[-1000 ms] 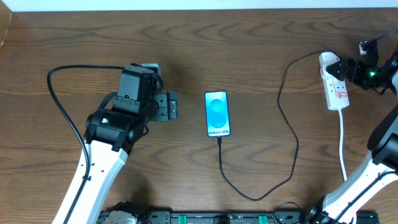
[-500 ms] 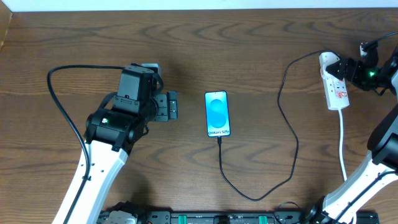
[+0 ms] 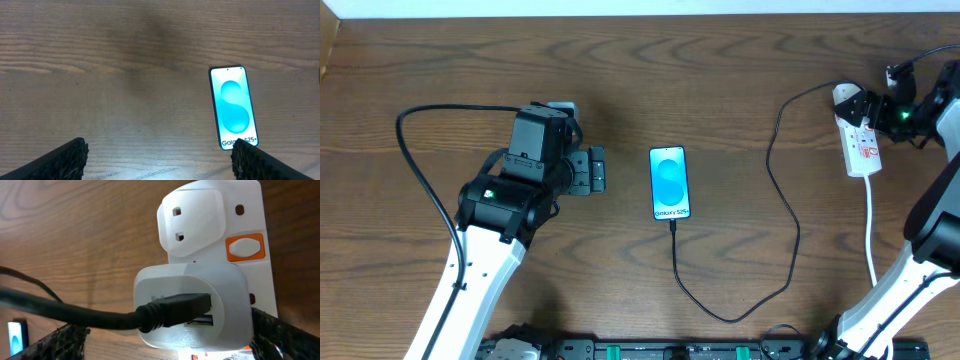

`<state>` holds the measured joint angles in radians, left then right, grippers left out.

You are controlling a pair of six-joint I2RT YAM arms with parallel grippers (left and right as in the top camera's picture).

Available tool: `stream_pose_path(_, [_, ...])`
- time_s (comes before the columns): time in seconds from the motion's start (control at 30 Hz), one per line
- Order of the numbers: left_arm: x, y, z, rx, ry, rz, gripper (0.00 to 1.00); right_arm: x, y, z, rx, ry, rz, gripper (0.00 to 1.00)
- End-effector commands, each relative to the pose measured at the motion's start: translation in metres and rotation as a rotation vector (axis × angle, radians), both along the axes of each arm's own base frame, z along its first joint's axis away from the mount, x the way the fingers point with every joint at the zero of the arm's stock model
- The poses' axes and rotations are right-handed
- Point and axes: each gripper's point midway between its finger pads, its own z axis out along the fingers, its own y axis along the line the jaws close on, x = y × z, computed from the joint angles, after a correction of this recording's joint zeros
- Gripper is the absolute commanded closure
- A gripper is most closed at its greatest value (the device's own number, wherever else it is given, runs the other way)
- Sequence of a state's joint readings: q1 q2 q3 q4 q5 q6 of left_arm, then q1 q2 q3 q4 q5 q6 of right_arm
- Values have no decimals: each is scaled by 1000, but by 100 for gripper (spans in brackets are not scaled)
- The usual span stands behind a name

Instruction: Plug charger to phone and switch on socket

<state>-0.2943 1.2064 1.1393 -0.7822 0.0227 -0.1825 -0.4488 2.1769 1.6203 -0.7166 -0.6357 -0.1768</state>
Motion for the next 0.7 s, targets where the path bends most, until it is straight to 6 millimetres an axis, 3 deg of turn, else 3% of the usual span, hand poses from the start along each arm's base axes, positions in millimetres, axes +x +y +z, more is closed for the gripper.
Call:
stream_pose_path(0.0, [0,4,0,14,-2,8,9,-7,27,-18,64,75,21,1])
stream_pose_path(0.2, [0,4,0,14,-2,8,9,-7,18,-22,8,91,3,1])
stream_pose_path(0.43, [0,4,0,14,-2,8,8,-10,-10,-17,-151,141,-37,1])
stream_pose_path(0.67, [0,4,-1,14,-1,9,9,-6,-11,-8,-148,123,-38,1])
